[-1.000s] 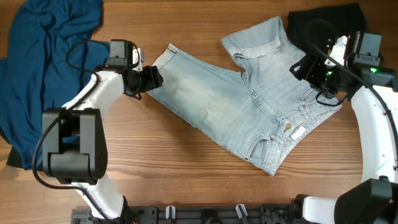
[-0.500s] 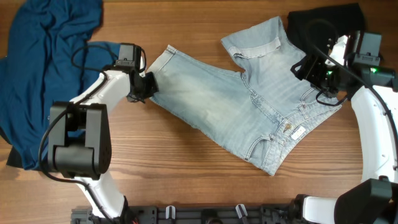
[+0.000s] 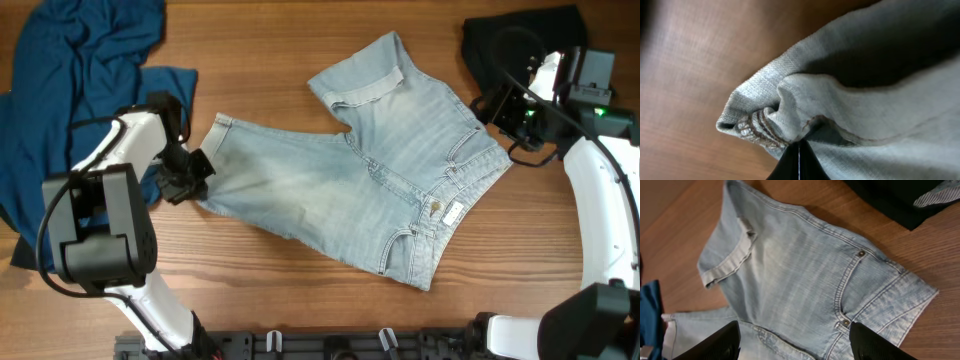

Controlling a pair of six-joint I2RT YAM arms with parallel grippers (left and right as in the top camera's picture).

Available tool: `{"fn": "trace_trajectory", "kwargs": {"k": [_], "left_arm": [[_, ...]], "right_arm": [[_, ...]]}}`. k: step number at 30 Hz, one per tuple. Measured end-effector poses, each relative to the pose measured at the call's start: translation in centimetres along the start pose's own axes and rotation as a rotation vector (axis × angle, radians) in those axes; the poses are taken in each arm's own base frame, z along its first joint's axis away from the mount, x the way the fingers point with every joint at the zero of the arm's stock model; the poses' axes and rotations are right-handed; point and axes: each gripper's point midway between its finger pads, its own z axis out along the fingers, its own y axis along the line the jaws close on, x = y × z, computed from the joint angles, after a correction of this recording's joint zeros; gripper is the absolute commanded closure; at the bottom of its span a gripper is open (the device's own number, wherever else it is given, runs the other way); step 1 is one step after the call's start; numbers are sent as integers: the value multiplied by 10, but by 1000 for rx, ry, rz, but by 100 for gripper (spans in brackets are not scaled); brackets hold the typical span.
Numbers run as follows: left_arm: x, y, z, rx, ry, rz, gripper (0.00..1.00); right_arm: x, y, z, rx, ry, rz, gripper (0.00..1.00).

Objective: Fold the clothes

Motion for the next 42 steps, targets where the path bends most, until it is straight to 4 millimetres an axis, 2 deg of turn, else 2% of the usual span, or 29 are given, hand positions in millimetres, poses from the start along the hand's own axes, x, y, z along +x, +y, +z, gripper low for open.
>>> {"fn": "trace_trajectory", "kwargs": {"k": [3,10,14,18,20,23,24,26,31,34,36,42], "left_arm": [[14,7,2,-20,61,-1,96],[34,19,2,-103,126,20,96],[39,28,2,-147,141,20,96],[35,35,3,-189,117,25,96],[28,35,3,-192,86,34,87],[17,31,-4,-187,49,54,59],[12,28,-7,-181,32,57,57],[-3,18,-20,-152,-18,77,47],[-52,-19,-70,-37,-203,118,38],[-72,-36,-92,16,-296,141,17],[-80,-43,-99,35,-335,162,12],[-95,-70,-109,117,-420,227,12]], "right_arm": [[4,1,17,5,35,-9,29],[35,7,75,26,192,-40,27],[47,4,90,39,244,-40,20],[52,1,91,47,271,-52,18],[59,-3,89,63,299,-58,18],[74,-14,83,115,359,-62,23],[77,-17,82,129,372,-67,25],[85,-22,78,162,406,-69,27],[100,-23,76,224,443,-103,32],[111,-21,79,253,460,-119,29],[116,-22,83,274,474,-120,28],[136,-44,106,365,561,-81,27]]}}
